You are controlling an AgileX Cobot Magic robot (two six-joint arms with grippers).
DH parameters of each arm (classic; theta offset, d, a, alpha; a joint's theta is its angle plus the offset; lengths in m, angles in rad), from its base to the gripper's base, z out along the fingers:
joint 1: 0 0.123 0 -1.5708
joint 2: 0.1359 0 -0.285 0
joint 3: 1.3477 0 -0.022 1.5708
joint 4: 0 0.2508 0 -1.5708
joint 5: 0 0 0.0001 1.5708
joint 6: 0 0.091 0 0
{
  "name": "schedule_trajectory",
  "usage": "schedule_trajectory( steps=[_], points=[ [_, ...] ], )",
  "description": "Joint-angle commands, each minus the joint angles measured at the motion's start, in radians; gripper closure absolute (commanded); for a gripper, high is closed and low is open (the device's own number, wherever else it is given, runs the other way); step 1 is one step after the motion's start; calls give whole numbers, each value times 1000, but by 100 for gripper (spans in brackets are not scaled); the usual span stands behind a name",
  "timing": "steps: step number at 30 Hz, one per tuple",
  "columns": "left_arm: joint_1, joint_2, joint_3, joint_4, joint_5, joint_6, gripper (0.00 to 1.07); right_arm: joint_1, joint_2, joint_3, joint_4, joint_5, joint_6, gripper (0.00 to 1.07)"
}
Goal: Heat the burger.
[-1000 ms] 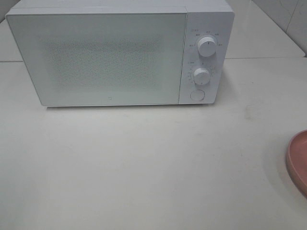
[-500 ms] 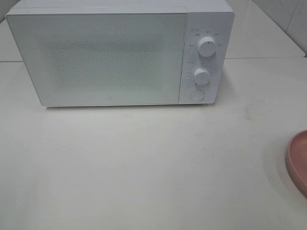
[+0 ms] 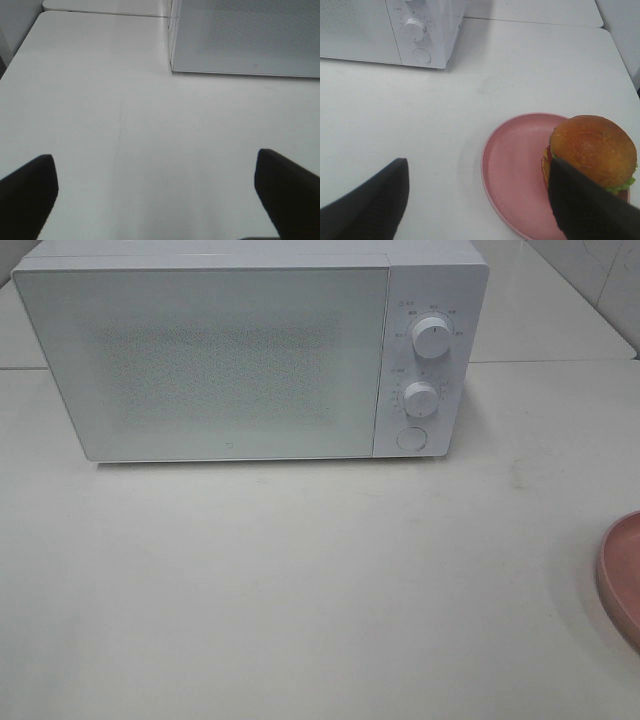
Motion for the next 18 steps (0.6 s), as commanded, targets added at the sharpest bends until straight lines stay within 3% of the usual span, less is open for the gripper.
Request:
schedule_trajectory(
  steps=[1,18],
  points=[
    [-6,-22,3,-1,-13,0,6,-6,-21,2,-2,0,0,32],
    [-6,-22,3,-1,-13,0,6,-6,-21,2,-2,0,0,32]
  ],
)
